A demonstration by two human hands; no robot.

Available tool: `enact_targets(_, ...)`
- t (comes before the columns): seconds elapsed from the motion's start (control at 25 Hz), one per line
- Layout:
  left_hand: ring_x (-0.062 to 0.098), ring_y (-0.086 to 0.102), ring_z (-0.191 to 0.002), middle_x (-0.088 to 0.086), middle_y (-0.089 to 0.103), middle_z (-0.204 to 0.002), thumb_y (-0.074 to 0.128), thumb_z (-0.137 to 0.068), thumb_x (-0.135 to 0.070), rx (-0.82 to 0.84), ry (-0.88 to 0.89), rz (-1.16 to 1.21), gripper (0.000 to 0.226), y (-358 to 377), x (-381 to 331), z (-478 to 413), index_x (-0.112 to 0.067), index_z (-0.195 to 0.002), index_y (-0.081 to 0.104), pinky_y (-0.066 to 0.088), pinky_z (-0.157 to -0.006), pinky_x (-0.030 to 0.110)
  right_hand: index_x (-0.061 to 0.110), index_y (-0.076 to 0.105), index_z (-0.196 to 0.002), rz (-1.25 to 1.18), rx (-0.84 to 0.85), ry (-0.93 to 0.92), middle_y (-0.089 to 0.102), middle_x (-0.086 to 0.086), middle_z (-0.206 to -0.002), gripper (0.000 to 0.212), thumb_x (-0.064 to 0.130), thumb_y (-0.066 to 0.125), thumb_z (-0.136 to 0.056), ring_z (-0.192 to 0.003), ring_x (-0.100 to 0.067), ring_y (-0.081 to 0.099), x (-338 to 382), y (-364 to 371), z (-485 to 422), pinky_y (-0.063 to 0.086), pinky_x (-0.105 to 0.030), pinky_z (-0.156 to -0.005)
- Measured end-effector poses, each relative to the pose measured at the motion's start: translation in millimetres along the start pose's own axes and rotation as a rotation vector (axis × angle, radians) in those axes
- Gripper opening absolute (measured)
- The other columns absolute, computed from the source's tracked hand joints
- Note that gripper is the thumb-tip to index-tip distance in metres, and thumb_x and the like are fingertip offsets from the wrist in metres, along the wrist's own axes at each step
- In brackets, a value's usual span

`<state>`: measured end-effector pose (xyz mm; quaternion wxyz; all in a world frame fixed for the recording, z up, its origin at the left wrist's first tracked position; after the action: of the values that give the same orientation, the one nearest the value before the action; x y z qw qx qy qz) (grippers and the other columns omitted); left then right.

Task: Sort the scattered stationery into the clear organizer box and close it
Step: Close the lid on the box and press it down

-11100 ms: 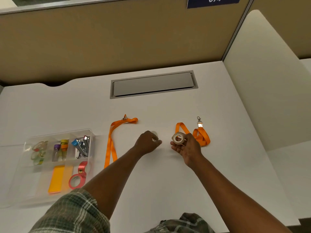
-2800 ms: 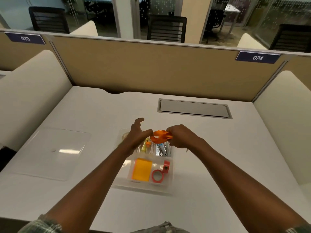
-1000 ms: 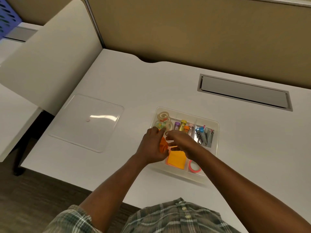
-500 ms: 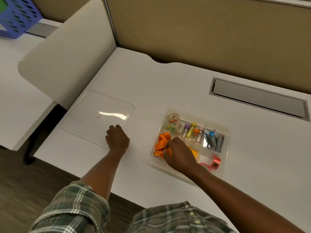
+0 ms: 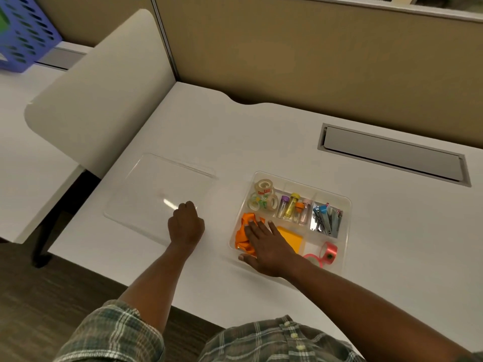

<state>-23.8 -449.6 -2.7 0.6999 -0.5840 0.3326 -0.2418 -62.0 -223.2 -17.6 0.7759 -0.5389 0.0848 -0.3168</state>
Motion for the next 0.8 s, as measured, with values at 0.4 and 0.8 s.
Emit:
enact_targets(0.4, 0.026, 0.049, -0.058, 0.011, 0.052, -0.072, 0.057, -0.076, -0.003, -0.484, 0.383, 0.252, 0.008, -122.2, -110.0, 2.4, -0.006, -0.079, 0.050, 0.037, -0.046, 0.030, 0.012, 0.035, -0.151, -0.492, -0.520, 0.176, 0.041, -0.010, -0.155, 0.066, 0.049, 0.050, -0.098, -0.142, -0.026, 0.036, -44.3, -89.4, 31.6, 0.032, -0.039, -0.116)
enact_targets(0.8, 0.015, 0.064, -0.064, 0.003, 0.065, -0.079, 0.058, -0.090, -0.013, -0.380, 0.583, 1.006, 0.029, -194.4, -183.5, 44.1, -0.011, -0.118, 0.048, 0.053, -0.059, 0.015, 0.017, 0.028, -0.153, -1.075, -0.834, 0.725, 0.036, -0.010, -0.158, 0.076, 0.062, 0.045, -0.095, -0.142, -0.029, 0.038, -199.7, -125.8, 118.3, 0.035, -0.049, -0.115)
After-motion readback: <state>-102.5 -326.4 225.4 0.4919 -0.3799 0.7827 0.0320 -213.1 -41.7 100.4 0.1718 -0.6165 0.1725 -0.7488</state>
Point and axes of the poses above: each hand's wrist, its own z-axis away from the middle knuckle, its own y-axis out of the palm, x = y × z, the point moved 7 cm from there along -z, towards the middle knuckle
